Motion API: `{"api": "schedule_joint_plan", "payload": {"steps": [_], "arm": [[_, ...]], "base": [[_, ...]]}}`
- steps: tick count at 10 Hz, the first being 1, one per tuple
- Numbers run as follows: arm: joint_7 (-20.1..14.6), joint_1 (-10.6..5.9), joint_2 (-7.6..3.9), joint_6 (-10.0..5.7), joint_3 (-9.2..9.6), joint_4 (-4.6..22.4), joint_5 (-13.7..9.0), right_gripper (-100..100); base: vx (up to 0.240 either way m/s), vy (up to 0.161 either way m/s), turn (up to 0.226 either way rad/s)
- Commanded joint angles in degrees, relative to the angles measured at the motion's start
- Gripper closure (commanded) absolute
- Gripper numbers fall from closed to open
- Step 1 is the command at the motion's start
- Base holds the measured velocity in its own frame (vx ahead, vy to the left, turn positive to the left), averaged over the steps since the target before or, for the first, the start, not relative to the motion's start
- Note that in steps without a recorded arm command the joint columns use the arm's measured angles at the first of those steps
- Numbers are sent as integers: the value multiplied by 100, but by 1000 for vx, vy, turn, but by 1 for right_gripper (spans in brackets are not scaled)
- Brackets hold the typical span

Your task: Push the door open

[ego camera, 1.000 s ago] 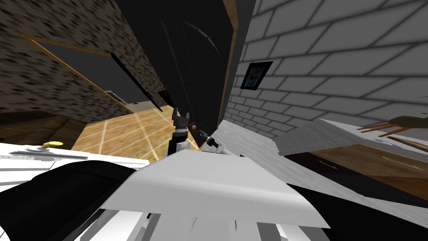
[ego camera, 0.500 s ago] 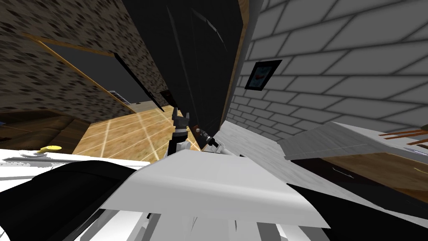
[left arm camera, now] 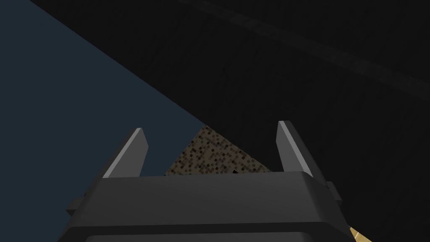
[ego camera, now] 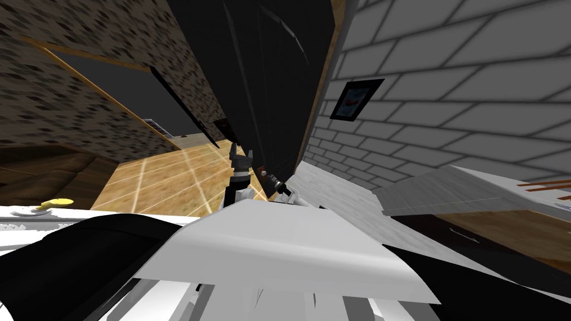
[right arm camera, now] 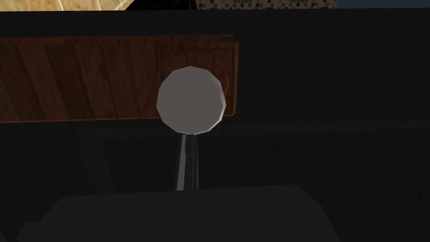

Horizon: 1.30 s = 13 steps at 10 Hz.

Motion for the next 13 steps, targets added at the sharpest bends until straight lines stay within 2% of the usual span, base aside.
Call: {"api": "schedule_joint_plan", "payload": {"steps": [1,4,5,7,8,11,13], "arm": [[0,1,-2,0,0,0,0,100],[0,1,-2,0,0,0,0,100],[46,20,-30,17,-151,37,6,-100],[93,40,28,35,-307,76,13,-100],[68,32,-6,37,-252,39,8,-100],[97,18,-21,52,-324,99,20,-100],[116,3,30,59,-382,153,30,-100]], "base": [[-12,-21,1],[-4,-7,0],[-135,-16,-129],[-234,-28,-107],[-111,-5,-19],[71,112,26],[154,170,41]]}}
